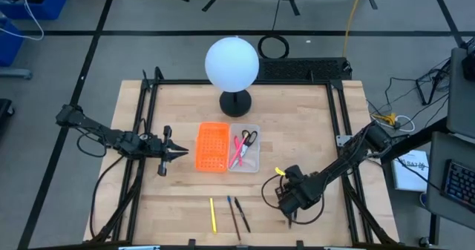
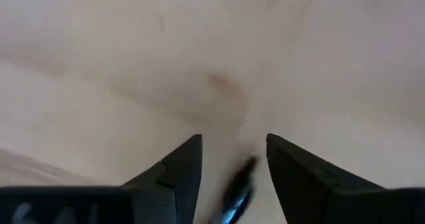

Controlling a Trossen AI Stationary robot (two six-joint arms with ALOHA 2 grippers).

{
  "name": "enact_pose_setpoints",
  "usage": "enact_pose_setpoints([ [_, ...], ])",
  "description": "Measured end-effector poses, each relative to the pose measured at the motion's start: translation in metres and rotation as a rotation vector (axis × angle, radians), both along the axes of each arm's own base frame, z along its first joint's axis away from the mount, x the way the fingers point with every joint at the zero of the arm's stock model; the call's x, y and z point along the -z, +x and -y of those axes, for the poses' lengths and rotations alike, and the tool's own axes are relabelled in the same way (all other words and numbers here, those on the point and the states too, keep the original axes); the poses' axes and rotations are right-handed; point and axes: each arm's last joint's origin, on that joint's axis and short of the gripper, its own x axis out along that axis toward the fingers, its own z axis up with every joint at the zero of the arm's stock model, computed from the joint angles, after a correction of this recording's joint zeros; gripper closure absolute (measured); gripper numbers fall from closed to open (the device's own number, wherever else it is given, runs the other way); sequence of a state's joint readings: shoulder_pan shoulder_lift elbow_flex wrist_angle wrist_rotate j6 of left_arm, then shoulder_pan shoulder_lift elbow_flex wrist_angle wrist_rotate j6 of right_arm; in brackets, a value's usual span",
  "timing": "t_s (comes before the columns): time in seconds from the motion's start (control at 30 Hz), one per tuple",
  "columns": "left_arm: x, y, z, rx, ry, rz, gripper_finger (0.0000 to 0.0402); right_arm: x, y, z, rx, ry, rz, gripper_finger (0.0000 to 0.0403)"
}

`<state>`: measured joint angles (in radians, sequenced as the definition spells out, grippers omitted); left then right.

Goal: Pick & place school supplies into a supply box
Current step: Put the right black pen into the orange supply box

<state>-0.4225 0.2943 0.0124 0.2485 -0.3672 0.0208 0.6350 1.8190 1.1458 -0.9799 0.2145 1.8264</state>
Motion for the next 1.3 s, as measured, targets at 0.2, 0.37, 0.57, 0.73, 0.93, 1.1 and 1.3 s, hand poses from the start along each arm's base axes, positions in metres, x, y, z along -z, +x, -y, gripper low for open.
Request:
enact_pose_setpoints([
  [0.2,0.000,0.000,0.000,0.000,-0.004,-0.001,0.0353,-0.033,-0.010,0.011,0.076,-0.011,0.072,0.0236],
  [0.37,0.002,0.000,0.000,0.000,0.007,-0.023,0.0353,-0.046,-0.013,0.006,0.130,0.080,0.146,0.0233],
  [0.57,0.004,0.000,0.000,0.000,0.022,-0.040,0.0353,-0.031,-0.011,-0.007,0.193,0.140,0.115,0.0232],
  [0.73,0.004,0.000,0.000,0.000,0.021,-0.040,0.0353,-0.012,-0.007,-0.011,0.192,0.130,0.028,0.0232],
  [0.93,0.004,0.000,0.000,0.001,0.025,-0.039,0.0353,0.004,-0.004,-0.014,0.168,0.117,-0.022,0.0232],
  [1.1,0.004,0.000,0.000,0.001,0.025,-0.039,0.0353,0.008,-0.003,-0.015,0.112,0.119,-0.036,0.0232],
  [1.3,0.004,0.000,0.000,0.001,0.021,-0.039,0.0353,0.008,-0.002,-0.015,0.054,0.121,-0.047,0.0252],
])
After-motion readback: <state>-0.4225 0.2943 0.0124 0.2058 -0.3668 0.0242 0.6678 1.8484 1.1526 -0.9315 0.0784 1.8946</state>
